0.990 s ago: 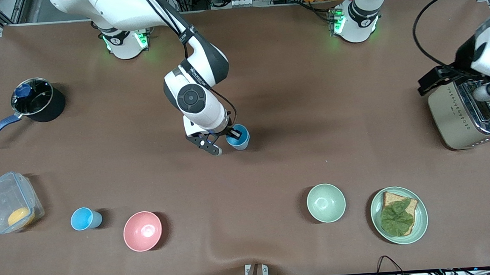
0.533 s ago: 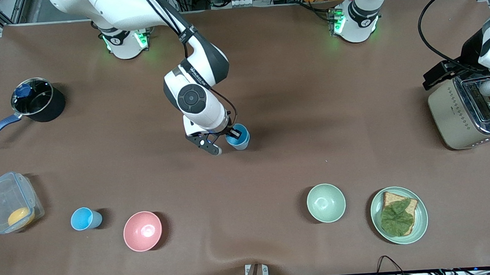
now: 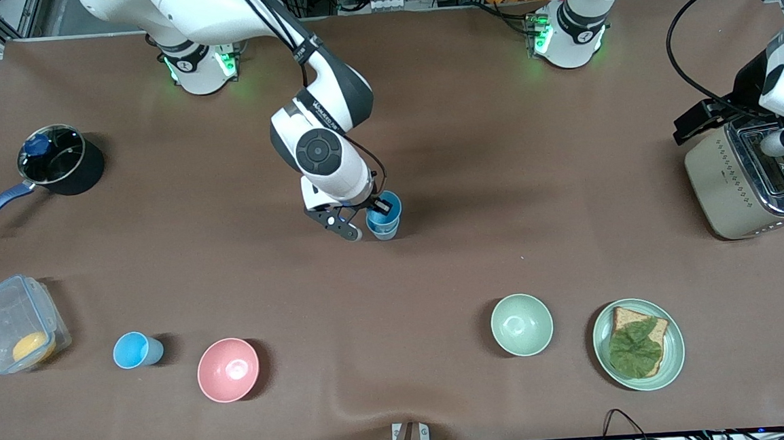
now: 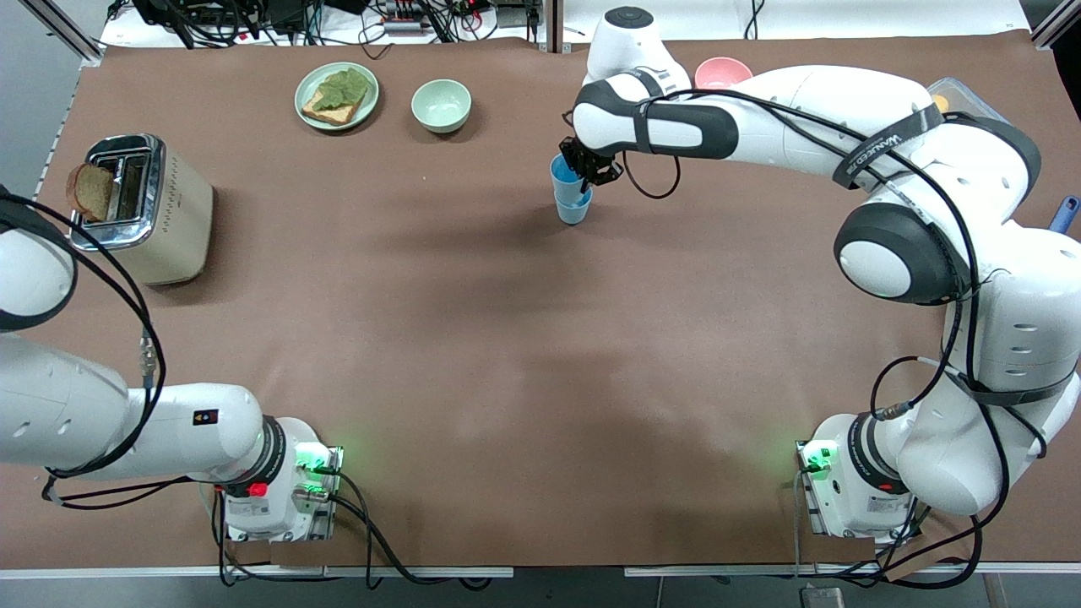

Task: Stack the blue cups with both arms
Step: 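Carry the held cup with the right gripper and lower it into the standing cup, then open the right gripper and raise it away from the stacked cups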

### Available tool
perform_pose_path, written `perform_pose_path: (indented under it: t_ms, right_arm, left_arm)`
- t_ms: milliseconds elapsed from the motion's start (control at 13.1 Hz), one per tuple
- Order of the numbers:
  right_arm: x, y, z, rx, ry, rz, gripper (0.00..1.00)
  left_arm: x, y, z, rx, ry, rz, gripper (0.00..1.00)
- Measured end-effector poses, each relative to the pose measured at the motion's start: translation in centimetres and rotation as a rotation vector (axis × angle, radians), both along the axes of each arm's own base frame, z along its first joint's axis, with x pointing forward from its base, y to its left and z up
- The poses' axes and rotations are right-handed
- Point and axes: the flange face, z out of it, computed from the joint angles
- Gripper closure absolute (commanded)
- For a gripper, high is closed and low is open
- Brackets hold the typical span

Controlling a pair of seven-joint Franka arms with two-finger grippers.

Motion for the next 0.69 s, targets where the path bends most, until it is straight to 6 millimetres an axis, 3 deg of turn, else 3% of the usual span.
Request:
perform_pose_path:
  t_ms: [152, 305, 381, 457, 533, 686]
  right_arm:
    - [0.09, -0.12, -0.05, -0.002, -0.001, -0.002, 1.0]
    - [0.27, -0.35, -0.13, -0.01, -0.005, -0.001, 0.93]
    - [0.33, -0.46, -0.18, -0.015, -0.007, 0.001, 0.73]
    - [0.37, -0.55, -0.24, -0.018, -0.007, 0.001, 0.26]
    - [0.41, -0.65, -0.3, -0.021, -0.006, 0.0, 0.0]
    - [0.52, -0.81, -0.31, -0.025, -0.004, -0.012, 0.0]
  left_arm:
    - [-0.01, -0.03, 0.01, 0.0, 0.0, -0.001, 0.0]
    - [0.0, 0.05, -0.02, 0.0, 0.0, 0.001, 0.0]
    - [0.0, 0.06, -0.02, 0.0, 0.0, 0.001, 0.0]
    - [0.0, -0.05, -0.03, 0.0, 0.0, -0.001, 0.0]
    - [0.0, -0.29, -0.1, -0.001, 0.002, -0.005, 0.0]
    - [0.13, -0.64, -0.59, -0.003, 0.011, -0.01, 0.0]
